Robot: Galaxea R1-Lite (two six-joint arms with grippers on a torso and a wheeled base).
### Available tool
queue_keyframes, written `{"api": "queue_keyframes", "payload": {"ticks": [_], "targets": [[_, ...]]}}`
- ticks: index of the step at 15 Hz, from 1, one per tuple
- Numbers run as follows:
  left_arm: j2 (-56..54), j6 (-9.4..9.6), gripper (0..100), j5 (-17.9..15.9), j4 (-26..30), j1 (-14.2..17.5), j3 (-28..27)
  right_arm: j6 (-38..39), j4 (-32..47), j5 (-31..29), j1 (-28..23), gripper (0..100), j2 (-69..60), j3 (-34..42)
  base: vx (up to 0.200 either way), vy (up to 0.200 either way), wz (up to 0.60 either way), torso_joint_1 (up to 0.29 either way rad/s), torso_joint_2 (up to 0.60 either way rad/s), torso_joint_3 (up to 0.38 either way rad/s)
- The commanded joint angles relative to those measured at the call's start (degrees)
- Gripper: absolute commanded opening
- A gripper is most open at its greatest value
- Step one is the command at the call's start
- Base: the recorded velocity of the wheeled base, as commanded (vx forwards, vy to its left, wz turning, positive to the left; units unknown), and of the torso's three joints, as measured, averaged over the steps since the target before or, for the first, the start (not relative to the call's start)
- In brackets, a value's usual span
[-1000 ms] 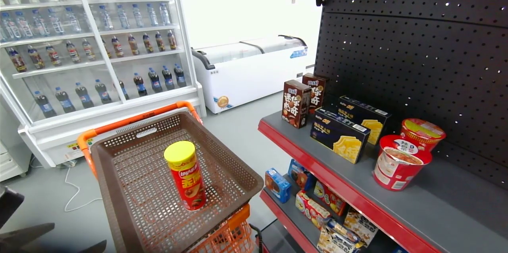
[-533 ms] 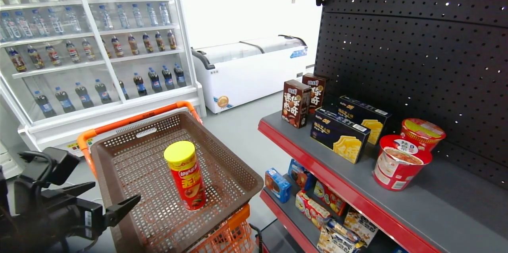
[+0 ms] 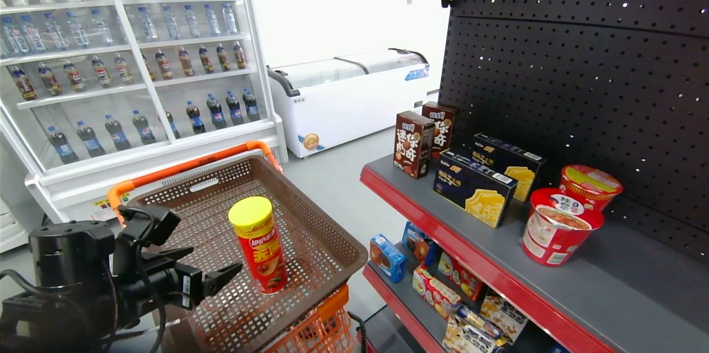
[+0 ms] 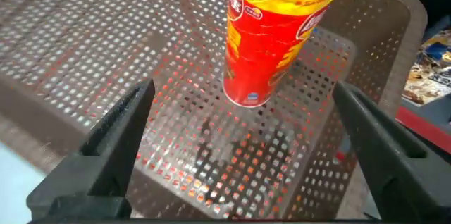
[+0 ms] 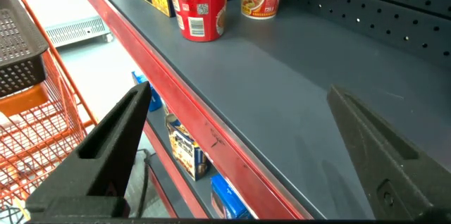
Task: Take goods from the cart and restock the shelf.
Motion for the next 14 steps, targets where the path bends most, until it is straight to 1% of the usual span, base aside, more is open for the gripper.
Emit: {"api": "queue_keyframes", "payload": {"ticks": [1, 2, 3, 5, 6, 11, 13, 14], "targets": [[8.2, -0.71, 100, -1.1, -2.8, -0.9, -1.2, 0.0, 0.1, 0.0, 0.0, 100, 0.0, 0.0, 0.0, 0.0, 0.0, 0.0, 0.0, 0.0], [9.6, -1.67, 100, -1.1, -4.1, -1.4, -2.0, 0.0, 0.1, 0.0, 0.0, 100, 0.0, 0.0, 0.0, 0.0, 0.0, 0.0, 0.0, 0.0], [11.8, -2.38, 100, -1.1, -6.5, -2.4, -3.4, 0.0, 0.0, 0.0, 0.0, 100, 0.0, 0.0, 0.0, 0.0, 0.0, 0.0, 0.0, 0.0], [14.8, -2.29, 100, -1.1, -9.4, -3.3, -5.7, 0.0, 0.0, 0.0, 0.0, 100, 0.0, 0.0, 0.0, 0.0, 0.0, 0.0, 0.0, 0.0], [17.2, -2.03, 100, -1.0, -10.8, -3.6, -7.7, 0.0, 0.0, 0.0, 0.0, 100, 0.0, 0.0, 0.0, 0.0, 0.0, 0.0, 0.0, 0.0], [23.9, -2.2, 100, -0.8, -12.1, -4.5, -13.6, 0.0, 0.0, 0.0, 0.0, 100, 0.0, 0.0, 0.0, 0.0, 0.0, 0.0, 0.0, 0.0], [26.1, -2.46, 100, -0.8, -14.4, -5.3, -15.8, 0.0, 0.0, 0.0, 0.0, 100, 0.0, 0.0, 0.0, 0.0, 0.0, 0.0, 0.0, 0.0], [27.0, -2.46, 100, -0.7, -15.0, -6.3, -16.8, 0.0, 0.0, 0.0, 0.0, 100, 0.0, 0.0, 0.0, 0.0, 0.0, 0.0, 0.0, 0.0]]}}
